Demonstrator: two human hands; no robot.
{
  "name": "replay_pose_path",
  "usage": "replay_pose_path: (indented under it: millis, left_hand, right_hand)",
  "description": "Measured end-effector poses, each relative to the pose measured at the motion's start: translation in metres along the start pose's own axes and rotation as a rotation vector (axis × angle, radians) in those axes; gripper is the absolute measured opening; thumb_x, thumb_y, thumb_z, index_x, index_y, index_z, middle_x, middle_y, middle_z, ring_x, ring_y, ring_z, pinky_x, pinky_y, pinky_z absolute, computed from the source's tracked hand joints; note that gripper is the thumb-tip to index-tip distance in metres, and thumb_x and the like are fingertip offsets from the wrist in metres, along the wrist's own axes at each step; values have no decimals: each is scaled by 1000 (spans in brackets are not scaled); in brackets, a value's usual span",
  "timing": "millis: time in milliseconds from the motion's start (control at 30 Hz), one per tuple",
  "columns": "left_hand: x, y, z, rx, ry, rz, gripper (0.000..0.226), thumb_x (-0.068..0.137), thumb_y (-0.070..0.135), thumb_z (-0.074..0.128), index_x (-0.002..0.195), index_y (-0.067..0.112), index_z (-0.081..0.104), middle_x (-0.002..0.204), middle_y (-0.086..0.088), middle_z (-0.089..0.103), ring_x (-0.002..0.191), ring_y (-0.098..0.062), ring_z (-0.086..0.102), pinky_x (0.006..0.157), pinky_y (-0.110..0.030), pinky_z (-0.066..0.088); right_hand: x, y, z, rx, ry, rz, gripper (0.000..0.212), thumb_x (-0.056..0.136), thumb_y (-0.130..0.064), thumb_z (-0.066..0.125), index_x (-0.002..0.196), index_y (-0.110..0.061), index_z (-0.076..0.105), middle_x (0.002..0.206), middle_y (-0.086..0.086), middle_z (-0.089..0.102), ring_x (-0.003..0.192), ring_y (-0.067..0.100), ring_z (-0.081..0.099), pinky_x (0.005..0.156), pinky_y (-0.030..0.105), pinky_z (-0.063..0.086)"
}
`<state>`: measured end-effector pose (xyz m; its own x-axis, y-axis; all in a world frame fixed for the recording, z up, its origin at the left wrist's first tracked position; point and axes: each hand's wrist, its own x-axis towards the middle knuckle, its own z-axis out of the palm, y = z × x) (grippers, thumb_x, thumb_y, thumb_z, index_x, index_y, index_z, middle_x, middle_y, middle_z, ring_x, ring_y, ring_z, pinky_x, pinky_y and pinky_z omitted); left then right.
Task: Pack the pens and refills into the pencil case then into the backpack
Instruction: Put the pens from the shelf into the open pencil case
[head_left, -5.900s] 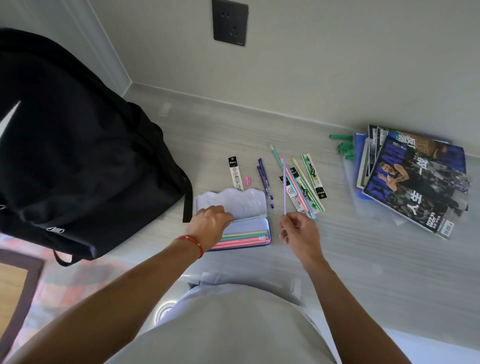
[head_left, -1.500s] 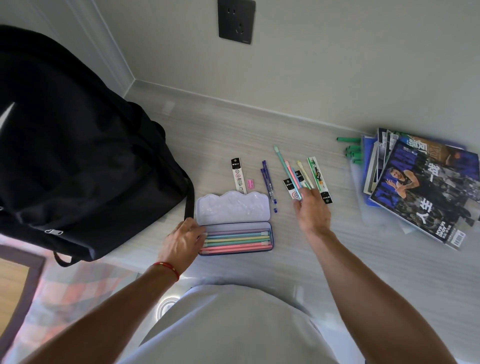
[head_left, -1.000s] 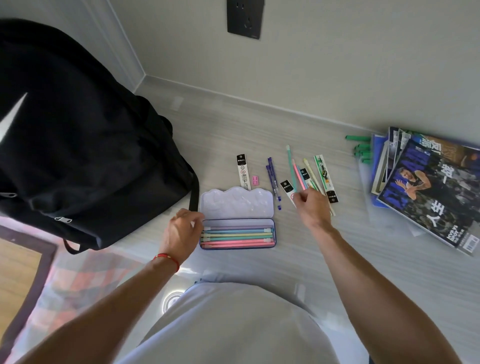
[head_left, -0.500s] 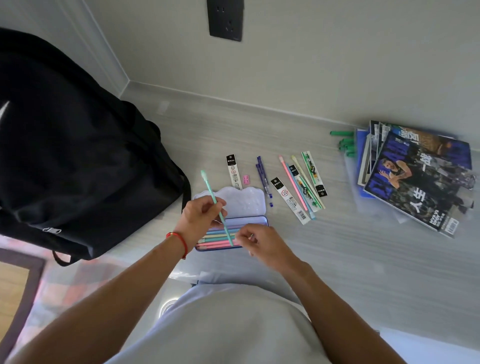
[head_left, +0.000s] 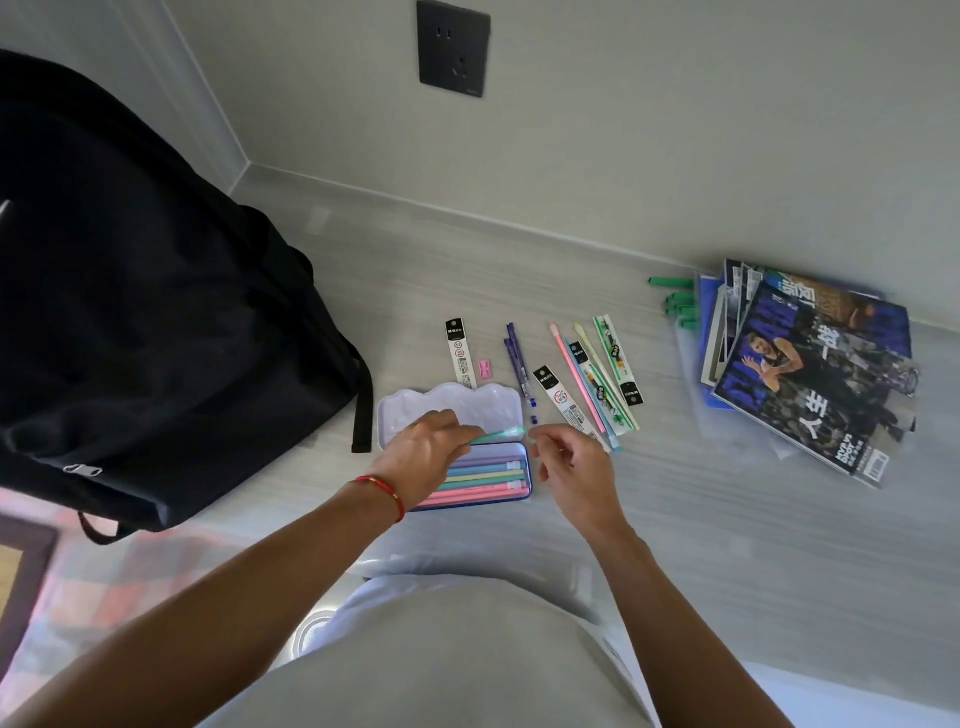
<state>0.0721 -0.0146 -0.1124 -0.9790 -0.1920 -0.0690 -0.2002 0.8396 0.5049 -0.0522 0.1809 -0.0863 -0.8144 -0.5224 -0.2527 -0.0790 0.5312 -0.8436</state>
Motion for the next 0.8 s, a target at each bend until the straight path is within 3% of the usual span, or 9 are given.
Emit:
replay_pose_path:
  millis: [133,267,433,500,633,800]
  left_hand:
    - [-5,-4,6,121,-43,-27,47,74,1,80,117,17,68,107,-13,66,94,-33,65,84,-49,59]
    - [-5,-3,10,167,-81,-64,29,74,3,81,101,13,75,97,-11,64,84,-30,66,78,-42,61]
    - [-2,-6,19,226,-102,-112,36,70,3,83,102,16,74,99,-9,66,93,-27,63,85,-41,59]
    - [-3,-5,19,215,-78,-116,40,67,1,84,104,14,73,100,-10,66,94,-28,63,86,-43,59]
    - [-4,-5,18,216,-72,-127,42,72,2,81,110,14,71,107,-10,65,100,-27,61,93,-42,56]
    - [-6,-5,15,197,-49,-122,45,66,-6,80,107,11,71,103,-11,65,97,-29,62,85,-39,59]
  right_hand:
    - [-5,7,3,-82,-23,-17,13,98,-17,59,100,-16,72,90,-5,74,73,3,67,64,16,53]
    - [-7,11,7,-174,-59,-13,15,100,-18,57,105,-15,71,97,-4,74,85,3,68,66,8,52]
    - [-4,12,3,-240,-4,-8,14,98,-16,60,105,-12,71,99,-4,71,85,4,64,68,3,45]
    - [4,16,-6,-281,44,-6,15,96,-11,61,106,-11,72,102,0,72,88,12,66,72,9,48]
    - [33,27,-31,-408,168,15,18,90,-7,61,104,-12,72,101,9,74,88,28,70,79,38,58]
    - [70,34,-46,-656,123,133,25,94,-19,62,118,-14,66,114,13,66,101,35,65,84,42,54]
